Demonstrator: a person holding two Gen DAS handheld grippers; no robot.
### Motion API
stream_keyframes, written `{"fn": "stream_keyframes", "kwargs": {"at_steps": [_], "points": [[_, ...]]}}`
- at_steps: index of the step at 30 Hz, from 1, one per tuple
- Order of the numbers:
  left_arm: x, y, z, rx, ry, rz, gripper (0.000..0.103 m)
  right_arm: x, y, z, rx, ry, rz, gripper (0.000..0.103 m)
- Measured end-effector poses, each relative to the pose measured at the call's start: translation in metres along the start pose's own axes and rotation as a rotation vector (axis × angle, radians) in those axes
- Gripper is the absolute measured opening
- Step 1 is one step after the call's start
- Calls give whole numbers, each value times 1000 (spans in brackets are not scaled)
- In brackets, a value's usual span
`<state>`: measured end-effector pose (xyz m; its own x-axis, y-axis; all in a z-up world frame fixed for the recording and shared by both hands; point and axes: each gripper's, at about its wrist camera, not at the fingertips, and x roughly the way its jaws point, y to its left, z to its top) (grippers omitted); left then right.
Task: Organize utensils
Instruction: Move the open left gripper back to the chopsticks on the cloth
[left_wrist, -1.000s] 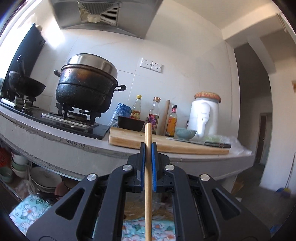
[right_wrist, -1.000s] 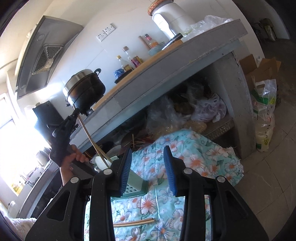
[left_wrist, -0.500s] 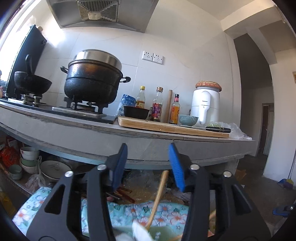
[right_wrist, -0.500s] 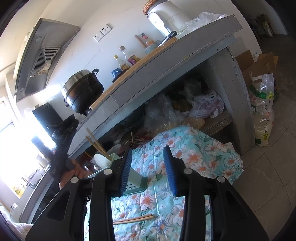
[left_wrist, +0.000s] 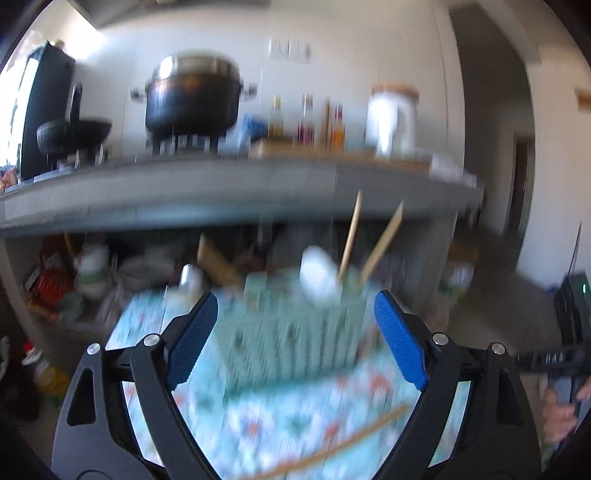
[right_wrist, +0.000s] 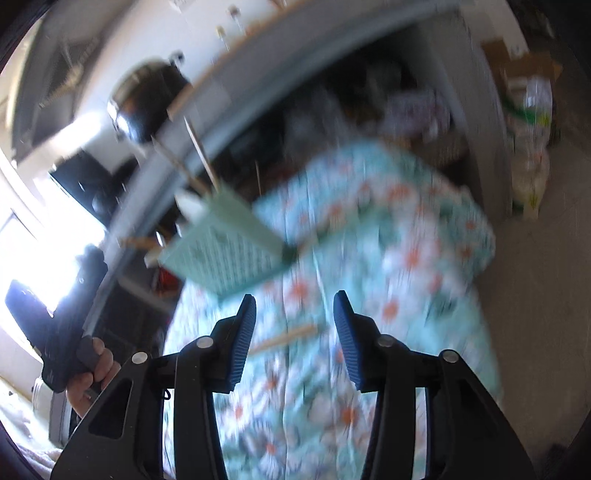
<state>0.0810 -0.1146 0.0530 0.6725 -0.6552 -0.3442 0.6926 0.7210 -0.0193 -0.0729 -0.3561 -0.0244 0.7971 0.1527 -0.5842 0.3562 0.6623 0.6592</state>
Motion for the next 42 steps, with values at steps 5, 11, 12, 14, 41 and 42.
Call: {"fn": "stream_keyframes", "kwargs": {"at_steps": [5, 11, 12, 14, 41, 42], "points": [[2, 2, -51, 43, 172, 12, 83, 23, 1, -31, 32, 112, 2, 44], [17, -26, -95, 243, 300, 41, 83, 27, -15, -34, 101, 128, -31, 44], [18, -31, -98, 269, 301, 45, 83, 26, -18, -34, 114, 128, -32, 44], [21, -39, -107, 336, 306, 50, 83, 25, -25, -32, 135, 128, -31, 44], [53, -95, -161, 940, 362, 93, 8, 34, -46, -36, 232, 153, 14, 44], [50, -94, -160, 934, 367, 86, 8, 34, -46, -36, 231, 153, 14, 44]]}}
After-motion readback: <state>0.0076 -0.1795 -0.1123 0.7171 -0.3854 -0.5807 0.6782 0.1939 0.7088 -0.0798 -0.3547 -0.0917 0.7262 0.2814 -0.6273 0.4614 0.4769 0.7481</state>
